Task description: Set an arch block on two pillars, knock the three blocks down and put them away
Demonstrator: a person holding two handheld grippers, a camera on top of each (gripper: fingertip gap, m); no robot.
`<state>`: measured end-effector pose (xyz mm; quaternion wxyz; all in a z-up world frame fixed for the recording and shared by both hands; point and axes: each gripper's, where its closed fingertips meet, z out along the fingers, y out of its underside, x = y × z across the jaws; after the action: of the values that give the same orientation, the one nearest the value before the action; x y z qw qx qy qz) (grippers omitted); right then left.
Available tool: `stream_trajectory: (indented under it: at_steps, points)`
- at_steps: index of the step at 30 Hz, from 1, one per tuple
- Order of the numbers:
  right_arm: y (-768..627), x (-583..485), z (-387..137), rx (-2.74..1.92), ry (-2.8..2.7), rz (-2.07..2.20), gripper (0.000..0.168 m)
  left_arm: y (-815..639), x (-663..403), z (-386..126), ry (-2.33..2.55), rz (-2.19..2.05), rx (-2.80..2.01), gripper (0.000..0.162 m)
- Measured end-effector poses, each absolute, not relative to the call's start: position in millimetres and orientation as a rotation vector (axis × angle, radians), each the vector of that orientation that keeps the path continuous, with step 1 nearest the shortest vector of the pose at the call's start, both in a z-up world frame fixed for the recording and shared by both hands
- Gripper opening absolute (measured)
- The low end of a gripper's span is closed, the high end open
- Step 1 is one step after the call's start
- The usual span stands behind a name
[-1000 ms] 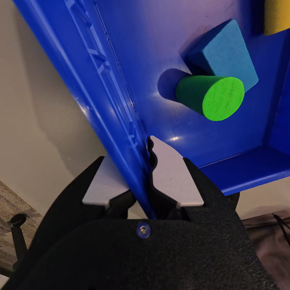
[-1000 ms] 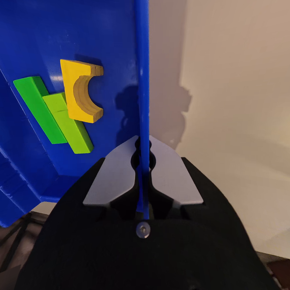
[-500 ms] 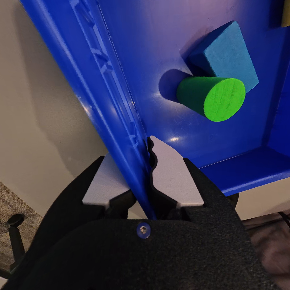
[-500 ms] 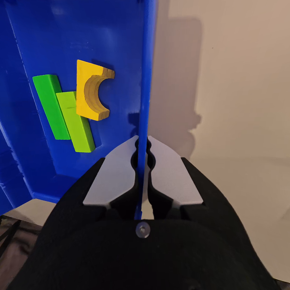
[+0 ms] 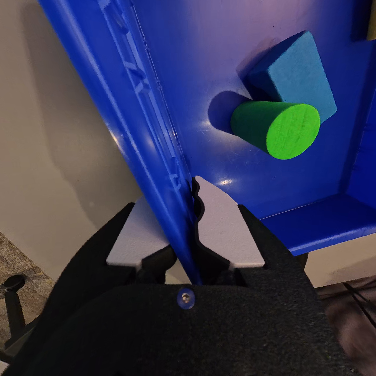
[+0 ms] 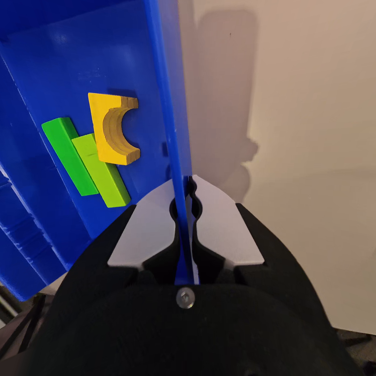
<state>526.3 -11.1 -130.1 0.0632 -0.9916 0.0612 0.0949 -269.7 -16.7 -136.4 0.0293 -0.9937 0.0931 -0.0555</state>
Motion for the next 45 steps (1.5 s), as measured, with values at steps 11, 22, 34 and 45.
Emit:
stream_trajectory:
  at_steps: [11, 22, 34, 45]
  points:
    - [0.3, 531.6, -94.6, -2.794, 0.263, 0.302, 0.016, -8.5, -274.3, -117.5, 0.243, -0.223, -2.939, 0.025]
    - [-1.1, 530.6, -111.0, -2.847, 0.23, 0.284, 0.016, -9.3, -273.6, -121.9, 0.28, -0.192, -2.956, 0.024]
    - [2.3, 533.2, -93.9, -2.784, 0.204, 0.259, 0.016, 12.8, -282.5, -106.8, 0.21, -0.141, -2.819, 0.015]
    - [24.3, 491.9, 109.1, -1.791, -0.174, -0.084, 0.027, 20.9, -226.8, 37.8, 0.426, -0.328, -2.121, 0.035]
